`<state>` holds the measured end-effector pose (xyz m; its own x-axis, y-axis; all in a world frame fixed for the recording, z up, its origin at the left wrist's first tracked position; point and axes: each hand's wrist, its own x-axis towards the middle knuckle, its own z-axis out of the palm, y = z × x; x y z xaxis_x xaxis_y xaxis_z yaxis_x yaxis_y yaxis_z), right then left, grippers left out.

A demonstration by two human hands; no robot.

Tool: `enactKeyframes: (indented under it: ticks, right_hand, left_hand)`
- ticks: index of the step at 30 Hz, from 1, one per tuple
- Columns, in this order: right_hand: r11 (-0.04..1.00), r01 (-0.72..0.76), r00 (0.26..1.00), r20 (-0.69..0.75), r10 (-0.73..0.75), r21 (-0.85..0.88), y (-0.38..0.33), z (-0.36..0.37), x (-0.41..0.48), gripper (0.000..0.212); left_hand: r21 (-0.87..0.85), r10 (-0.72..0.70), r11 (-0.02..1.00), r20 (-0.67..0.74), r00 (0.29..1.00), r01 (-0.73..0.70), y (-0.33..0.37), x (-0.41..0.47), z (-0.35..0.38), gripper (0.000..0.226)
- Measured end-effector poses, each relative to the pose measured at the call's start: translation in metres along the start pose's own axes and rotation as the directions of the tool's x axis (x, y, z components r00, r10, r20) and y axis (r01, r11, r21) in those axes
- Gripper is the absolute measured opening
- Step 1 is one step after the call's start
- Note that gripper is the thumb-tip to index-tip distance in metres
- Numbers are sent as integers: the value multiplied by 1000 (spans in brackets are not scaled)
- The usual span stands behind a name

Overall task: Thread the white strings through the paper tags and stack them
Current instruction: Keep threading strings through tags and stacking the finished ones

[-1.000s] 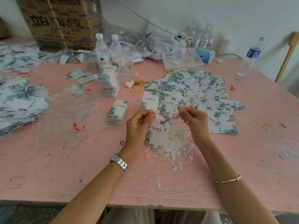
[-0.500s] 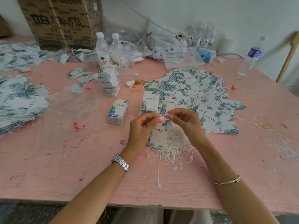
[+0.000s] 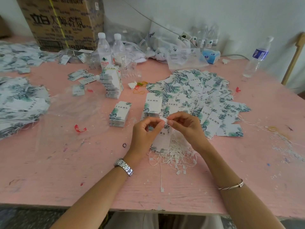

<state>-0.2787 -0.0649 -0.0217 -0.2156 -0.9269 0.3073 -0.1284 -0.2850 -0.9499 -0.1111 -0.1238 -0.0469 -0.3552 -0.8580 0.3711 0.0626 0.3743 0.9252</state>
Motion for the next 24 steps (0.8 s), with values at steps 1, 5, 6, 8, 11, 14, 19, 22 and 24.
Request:
enactKeyframes:
  ticks: [1, 5, 6, 8, 11, 14, 19, 22, 24]
  right_hand:
    - [1000, 0, 1000, 0, 0, -5, 0, 0, 0, 20]
    - [1000, 3, 1000, -2, -3, -23, 0, 1, 0, 18]
    - [1000, 3, 1000, -3, -4, -29, -1, 1, 0, 18]
    - [999, 7, 1000, -7, -7, -44, -1, 2, 0, 17]
    - [999, 7, 1000, -22, -8, -54, -2, 2, 0, 19]
    - [998, 6, 999, -31, -8, -62, -3, 1, -1, 21]
    - [996, 13, 999, -28, -16, -85, -3, 2, -1, 19]
    - [994, 22, 999, -31, -26, -108, -4, 3, -1, 17]
    - [991, 26, 999, -27, -30, -131, -4, 2, -1, 16]
  left_hand:
    - [1, 2, 1000, 5, 1000, -2, 0, 0, 0, 7]
    - [0, 9, 1000, 22, 1000, -9, -1, 0, 0, 7]
    - [-1, 11, 1000, 25, 1000, -10, -1, 0, 0, 7]
    - [-4, 13, 1000, 31, 999, -12, -1, 0, 0, 7]
    - [-1, 10, 1000, 29, 1000, -10, -2, 0, 1, 8]
    - [3, 7, 1000, 25, 1000, -7, -2, 1, 1, 10]
    - [7, 7, 1000, 38, 999, -7, -3, 0, 1, 7]
    - [6, 1, 1000, 44, 999, -1, -4, 0, 1, 7]
    - [18, 9, 1000, 57, 998, -10, -4, 0, 1, 6]
